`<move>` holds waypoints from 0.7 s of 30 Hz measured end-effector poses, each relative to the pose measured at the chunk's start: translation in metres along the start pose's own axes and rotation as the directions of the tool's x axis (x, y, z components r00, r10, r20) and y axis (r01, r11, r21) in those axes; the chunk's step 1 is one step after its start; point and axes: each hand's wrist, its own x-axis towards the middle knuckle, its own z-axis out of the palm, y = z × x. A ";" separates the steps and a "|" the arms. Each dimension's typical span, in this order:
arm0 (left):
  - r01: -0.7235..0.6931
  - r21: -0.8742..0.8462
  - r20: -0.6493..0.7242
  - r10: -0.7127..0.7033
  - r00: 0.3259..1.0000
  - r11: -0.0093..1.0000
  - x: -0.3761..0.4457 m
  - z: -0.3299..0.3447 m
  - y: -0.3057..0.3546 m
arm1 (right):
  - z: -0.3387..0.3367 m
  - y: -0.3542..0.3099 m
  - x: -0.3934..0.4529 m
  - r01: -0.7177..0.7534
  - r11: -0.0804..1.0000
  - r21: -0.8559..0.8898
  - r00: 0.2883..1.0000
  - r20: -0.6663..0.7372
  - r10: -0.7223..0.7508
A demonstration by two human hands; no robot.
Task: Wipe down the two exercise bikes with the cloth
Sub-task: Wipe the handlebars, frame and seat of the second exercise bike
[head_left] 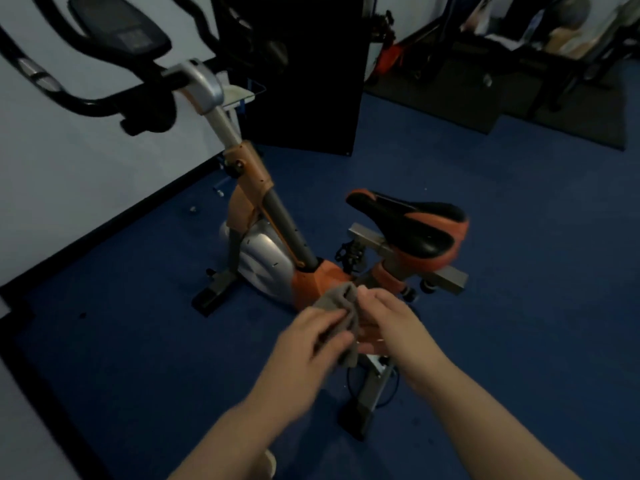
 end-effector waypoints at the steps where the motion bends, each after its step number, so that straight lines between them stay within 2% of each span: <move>1: 0.003 -0.001 0.097 -0.003 0.995 1.000 -0.008 0.022 0.007 | -0.017 0.007 -0.010 0.008 1.000 -0.005 1.000 -0.012 -0.008; 4: -0.067 0.093 0.343 0.031 0.939 0.993 -0.024 0.072 0.019 | -0.065 0.026 -0.036 0.043 0.998 -0.035 0.994 -0.100 -0.046; 7: -0.131 0.146 0.468 0.048 0.883 0.981 -0.026 0.108 0.041 | -0.115 0.041 -0.067 0.085 0.995 -0.054 0.984 -0.151 -0.092; 10: -0.155 0.118 0.448 0.087 0.890 0.981 -0.016 0.131 0.061 | -0.161 0.051 -0.093 0.120 0.985 -0.127 0.966 -0.213 -0.145; 14: -0.185 0.160 0.345 0.121 0.931 0.970 0.012 0.155 0.070 | -0.208 0.063 -0.104 0.109 0.932 -0.347 0.927 -0.303 -0.222; 17: -0.142 0.188 0.325 0.075 0.943 0.972 0.036 0.175 0.073 | -0.239 0.067 -0.099 0.059 0.854 -0.516 0.925 -0.292 -0.241; 21: -0.101 0.198 0.343 0.027 0.939 0.975 0.074 0.206 0.080 | -0.280 0.061 -0.085 0.010 0.777 -0.630 0.945 -0.247 -0.213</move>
